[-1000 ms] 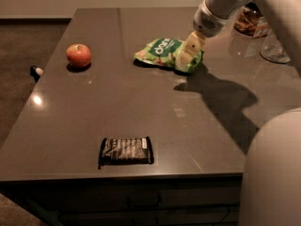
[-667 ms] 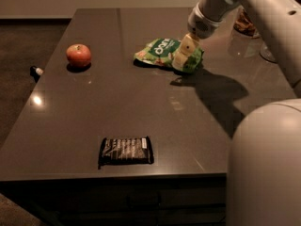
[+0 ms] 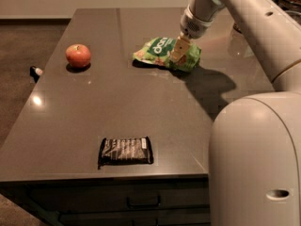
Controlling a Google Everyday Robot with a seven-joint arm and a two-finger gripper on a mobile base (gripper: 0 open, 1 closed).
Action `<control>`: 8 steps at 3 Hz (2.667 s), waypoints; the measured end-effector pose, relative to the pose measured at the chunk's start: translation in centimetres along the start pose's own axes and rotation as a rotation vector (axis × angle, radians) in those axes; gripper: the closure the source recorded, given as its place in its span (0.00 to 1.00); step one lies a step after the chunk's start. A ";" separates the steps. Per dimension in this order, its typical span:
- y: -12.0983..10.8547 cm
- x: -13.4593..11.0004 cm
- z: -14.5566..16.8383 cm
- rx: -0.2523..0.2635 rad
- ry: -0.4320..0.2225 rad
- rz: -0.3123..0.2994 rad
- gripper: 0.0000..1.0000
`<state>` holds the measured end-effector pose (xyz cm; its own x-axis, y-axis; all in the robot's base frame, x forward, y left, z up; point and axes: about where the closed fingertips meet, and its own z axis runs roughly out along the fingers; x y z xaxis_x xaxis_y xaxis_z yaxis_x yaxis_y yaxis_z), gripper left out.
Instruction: Move green rice chip bag near rxbar chocolate
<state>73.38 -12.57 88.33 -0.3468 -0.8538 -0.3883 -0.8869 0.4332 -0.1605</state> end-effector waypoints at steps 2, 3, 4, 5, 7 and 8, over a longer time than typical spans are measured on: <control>2.8 1.3 -4.1 -0.005 -0.019 -0.048 0.93; 9.0 1.9 -8.6 -0.014 -0.088 -0.090 1.00; 14.1 1.9 -10.3 -0.037 -0.121 -0.129 1.00; 18.3 1.2 -10.9 -0.063 -0.143 -0.168 1.00; 20.9 2.9 -9.3 -0.093 -0.072 -0.158 0.51; 21.3 3.4 -9.2 -0.103 -0.057 -0.149 0.28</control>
Offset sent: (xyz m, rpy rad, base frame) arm -0.1097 -0.0180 0.0582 0.0092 -0.0368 0.0986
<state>50.54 -8.93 91.96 -0.1943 -0.8872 -0.4186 -0.9546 0.2692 -0.1275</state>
